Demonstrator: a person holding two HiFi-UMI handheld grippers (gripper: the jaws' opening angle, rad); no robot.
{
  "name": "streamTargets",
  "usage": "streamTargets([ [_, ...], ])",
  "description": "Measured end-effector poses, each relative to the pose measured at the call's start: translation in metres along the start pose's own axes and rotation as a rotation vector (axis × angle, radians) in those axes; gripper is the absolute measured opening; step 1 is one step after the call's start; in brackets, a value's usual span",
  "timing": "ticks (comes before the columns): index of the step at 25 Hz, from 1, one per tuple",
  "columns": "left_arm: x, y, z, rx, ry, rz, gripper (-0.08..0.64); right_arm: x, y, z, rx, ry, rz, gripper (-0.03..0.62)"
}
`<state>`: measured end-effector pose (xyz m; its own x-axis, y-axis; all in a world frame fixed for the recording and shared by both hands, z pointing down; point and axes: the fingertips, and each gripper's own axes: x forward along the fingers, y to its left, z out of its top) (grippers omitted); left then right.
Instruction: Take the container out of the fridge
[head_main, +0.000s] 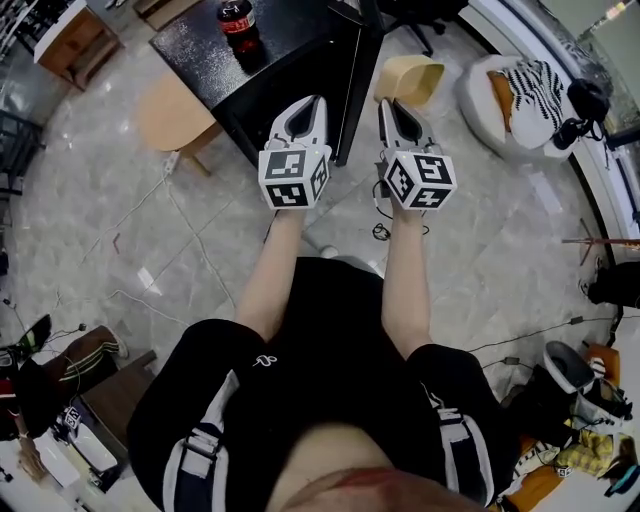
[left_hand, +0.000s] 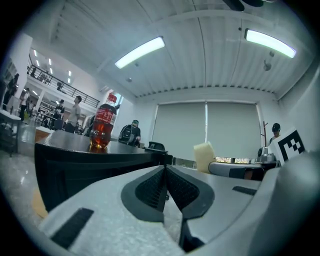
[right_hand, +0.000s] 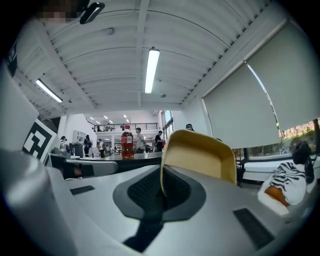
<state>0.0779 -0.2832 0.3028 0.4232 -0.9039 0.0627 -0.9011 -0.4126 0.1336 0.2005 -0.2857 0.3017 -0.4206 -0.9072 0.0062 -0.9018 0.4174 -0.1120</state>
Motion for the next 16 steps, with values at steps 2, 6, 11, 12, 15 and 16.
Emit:
streamTargets([
  [2,-0.001,0.002,0.003,0.003,-0.004,0.004,0.018,0.002,0.001,0.003,-0.006,-0.006,0.005,0.018],
  [6,-0.002,0.003,0.006,-0.007,-0.014,0.007,0.018,0.003,0.003,0.004,-0.015,-0.003,0.013,0.018],
  [11,0.0,0.005,0.011,-0.015,-0.027,-0.003,0.018,0.008,0.004,0.006,-0.027,-0.009,0.023,0.018],
  [12,-0.001,0.005,0.011,-0.015,-0.028,-0.003,0.018,0.008,0.005,0.007,-0.029,-0.01,0.024,0.018],
  [15,0.0,0.004,0.013,-0.014,-0.03,-0.003,0.018,0.007,0.003,0.009,-0.035,-0.011,0.026,0.019],
  [16,0.0,0.003,0.013,-0.014,-0.03,-0.003,0.018,0.007,0.002,0.009,-0.037,-0.01,0.026,0.018],
])
